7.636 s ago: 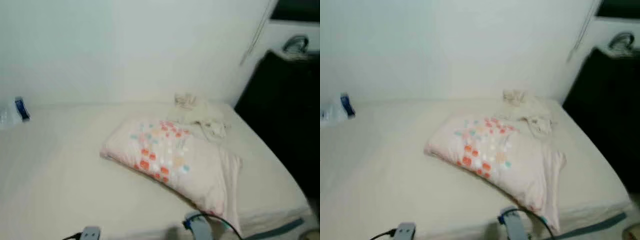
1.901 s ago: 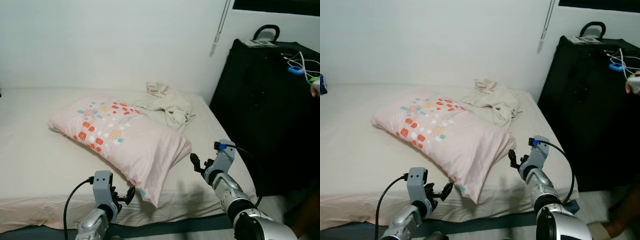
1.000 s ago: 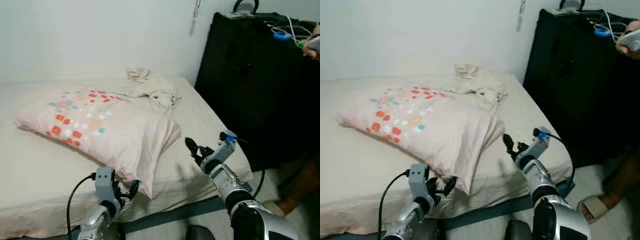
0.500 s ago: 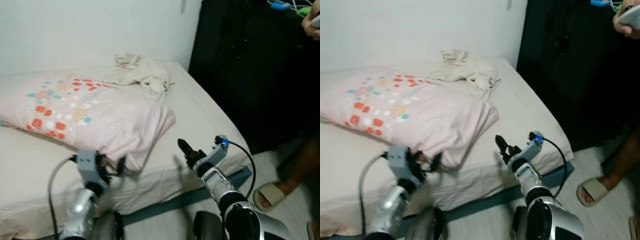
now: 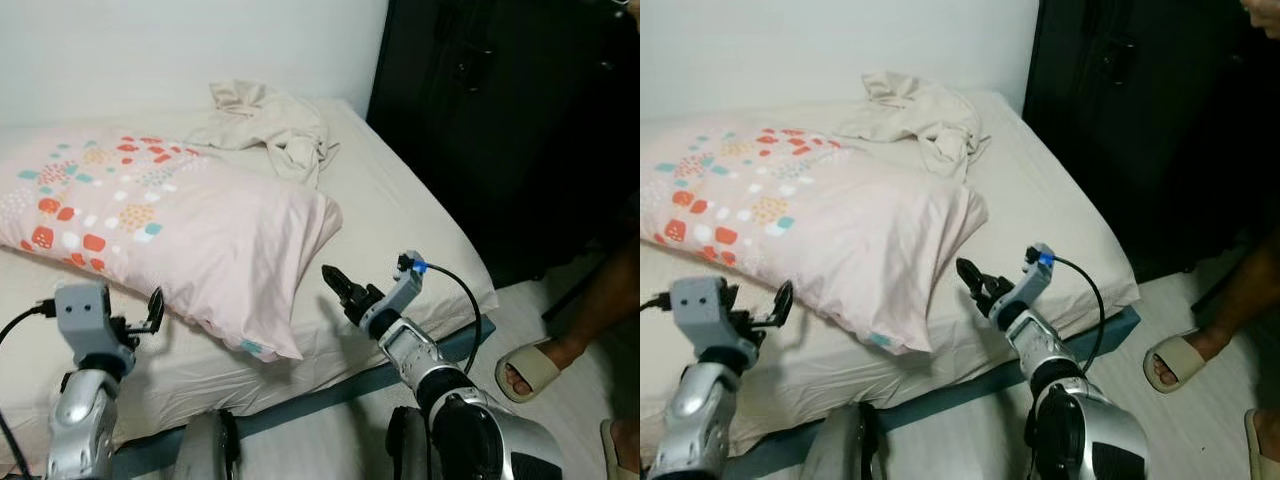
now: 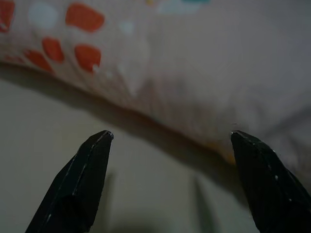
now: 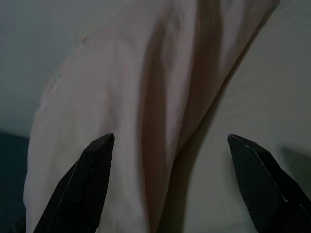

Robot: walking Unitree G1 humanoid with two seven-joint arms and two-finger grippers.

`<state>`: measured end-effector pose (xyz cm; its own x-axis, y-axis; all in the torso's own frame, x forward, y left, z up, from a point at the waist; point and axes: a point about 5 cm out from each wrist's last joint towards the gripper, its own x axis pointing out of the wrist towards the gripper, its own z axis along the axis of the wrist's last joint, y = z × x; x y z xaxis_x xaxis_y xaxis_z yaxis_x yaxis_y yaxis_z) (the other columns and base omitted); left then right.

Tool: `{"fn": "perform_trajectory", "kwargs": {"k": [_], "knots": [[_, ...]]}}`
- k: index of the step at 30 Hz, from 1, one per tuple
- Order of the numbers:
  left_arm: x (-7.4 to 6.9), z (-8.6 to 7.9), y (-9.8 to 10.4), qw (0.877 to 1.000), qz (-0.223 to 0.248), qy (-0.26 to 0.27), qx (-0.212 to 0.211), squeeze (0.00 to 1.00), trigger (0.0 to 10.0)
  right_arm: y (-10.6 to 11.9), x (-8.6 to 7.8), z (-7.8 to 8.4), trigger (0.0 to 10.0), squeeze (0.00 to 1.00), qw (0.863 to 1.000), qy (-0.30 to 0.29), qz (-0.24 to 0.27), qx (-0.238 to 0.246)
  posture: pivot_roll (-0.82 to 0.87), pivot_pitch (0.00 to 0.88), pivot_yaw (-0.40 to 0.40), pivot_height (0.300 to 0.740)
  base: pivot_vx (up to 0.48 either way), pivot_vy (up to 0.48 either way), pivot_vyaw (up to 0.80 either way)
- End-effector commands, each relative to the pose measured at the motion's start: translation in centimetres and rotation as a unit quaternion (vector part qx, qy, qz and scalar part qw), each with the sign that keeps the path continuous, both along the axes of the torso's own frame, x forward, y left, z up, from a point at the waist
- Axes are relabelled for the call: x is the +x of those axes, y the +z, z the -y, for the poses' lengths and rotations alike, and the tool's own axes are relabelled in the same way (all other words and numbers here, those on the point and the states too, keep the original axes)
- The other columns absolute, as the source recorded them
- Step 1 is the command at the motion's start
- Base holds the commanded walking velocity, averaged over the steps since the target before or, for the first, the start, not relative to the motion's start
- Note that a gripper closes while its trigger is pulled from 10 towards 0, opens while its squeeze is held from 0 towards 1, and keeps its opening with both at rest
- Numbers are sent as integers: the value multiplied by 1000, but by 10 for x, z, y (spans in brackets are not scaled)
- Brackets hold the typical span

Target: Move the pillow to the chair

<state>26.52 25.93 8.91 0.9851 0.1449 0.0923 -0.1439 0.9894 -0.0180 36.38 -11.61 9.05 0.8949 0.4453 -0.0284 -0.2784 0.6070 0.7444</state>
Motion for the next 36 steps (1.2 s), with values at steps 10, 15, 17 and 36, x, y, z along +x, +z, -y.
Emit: {"fn": "perform_trajectory", "kwargs": {"k": [10,15,17,36], "knots": [[-9,23,-2,998,-17,-31,-51,0,10000,5,-1,-28,10000,0,999,44,9,16,227,260,-53,358,0,0,0],[-4,39,-2,990,-15,-70,-123,0,10000,0,-6,-33,10000,0,998,56,15,32,210,255,-53,358,0,0,0],[1,47,-1,976,-7,-84,-200,0,10000,-8,-12,-32,10000,0,997,64,16,33,195,253,-51,358,0,0,0],[25,38,19,865,76,-28,-495,0,10000,-33,-30,-12,10000,0,998,59,12,17,138,242,-33,358,0,0,0]]}}
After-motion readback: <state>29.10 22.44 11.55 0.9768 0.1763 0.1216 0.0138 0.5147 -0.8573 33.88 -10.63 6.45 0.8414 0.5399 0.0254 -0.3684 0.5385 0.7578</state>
